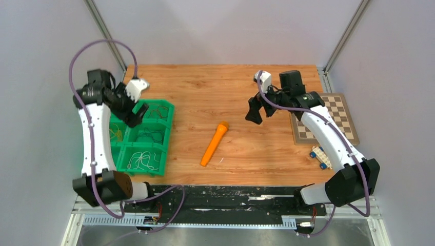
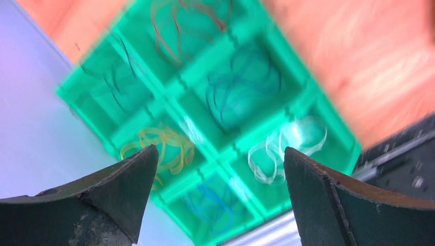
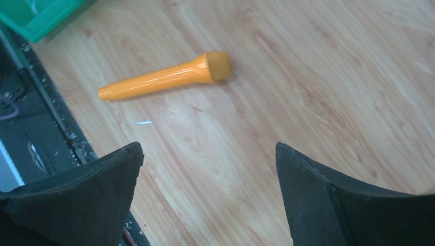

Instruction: Untangle the cables

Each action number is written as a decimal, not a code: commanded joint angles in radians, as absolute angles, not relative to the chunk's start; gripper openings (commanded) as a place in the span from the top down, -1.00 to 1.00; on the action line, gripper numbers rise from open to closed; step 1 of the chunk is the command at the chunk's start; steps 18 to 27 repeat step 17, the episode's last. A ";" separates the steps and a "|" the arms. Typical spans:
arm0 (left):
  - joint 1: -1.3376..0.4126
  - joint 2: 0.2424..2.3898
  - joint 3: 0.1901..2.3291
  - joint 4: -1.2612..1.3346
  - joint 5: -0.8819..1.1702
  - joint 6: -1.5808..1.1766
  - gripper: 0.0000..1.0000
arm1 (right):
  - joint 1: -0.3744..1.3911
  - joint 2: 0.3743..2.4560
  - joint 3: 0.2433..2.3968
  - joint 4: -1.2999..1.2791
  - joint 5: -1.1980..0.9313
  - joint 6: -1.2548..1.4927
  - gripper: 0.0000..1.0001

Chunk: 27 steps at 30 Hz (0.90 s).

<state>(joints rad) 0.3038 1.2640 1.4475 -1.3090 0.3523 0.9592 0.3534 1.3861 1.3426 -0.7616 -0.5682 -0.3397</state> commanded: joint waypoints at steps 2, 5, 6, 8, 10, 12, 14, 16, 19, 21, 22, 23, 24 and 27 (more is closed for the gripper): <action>0.086 1.495 1.775 -1.267 0.397 0.392 -1.00 | 0.193 1.345 1.355 -0.685 -0.560 -0.254 -1.00; -0.006 1.516 1.749 -1.110 0.370 0.260 -1.00 | 0.082 1.341 1.292 -0.655 -0.564 -0.206 -1.00; -0.043 1.512 1.695 -1.077 0.366 0.217 -1.00 | 0.053 1.340 1.267 -0.648 -0.570 -0.195 -1.00; -0.074 1.493 1.587 -0.977 0.374 0.165 -1.00 | 0.015 1.332 1.204 -0.628 -0.572 -0.185 -1.00; -0.090 1.483 1.485 -0.902 0.387 0.116 -1.00 | 0.009 1.311 1.146 -0.601 -0.568 -0.189 -1.00; -0.097 1.488 1.413 -0.865 0.403 0.076 -1.00 | 0.009 1.281 1.092 -0.572 -0.566 -0.188 -1.00; -0.101 1.500 1.377 -0.850 0.401 0.043 -1.00 | 0.009 1.257 1.054 -0.558 -0.569 -0.178 -1.00; -0.102 1.502 1.367 -0.841 0.395 0.029 -1.00 | 0.009 1.240 1.034 -0.552 -0.580 -0.166 -1.00; -0.103 1.497 1.368 -0.832 0.392 0.029 -1.00 | 0.009 1.235 1.027 -0.548 -0.587 -0.163 -1.00; -0.103 1.497 1.368 -0.832 0.392 0.029 -1.00 | 0.009 1.235 1.027 -0.548 -0.587 -0.163 -1.00; -0.103 1.497 1.368 -0.832 0.392 0.029 -1.00 | 0.009 1.235 1.027 -0.548 -0.587 -0.163 -1.00; -0.103 1.497 1.368 -0.832 0.392 0.029 -1.00 | 0.009 1.235 1.027 -0.548 -0.587 -0.163 -1.00; -0.103 1.497 1.368 -0.832 0.392 0.029 -1.00 | 0.009 1.235 1.027 -0.548 -0.587 -0.163 -1.00; -0.103 1.497 1.368 -0.832 0.392 0.029 -1.00 | 0.009 1.235 1.027 -0.548 -0.587 -0.163 -1.00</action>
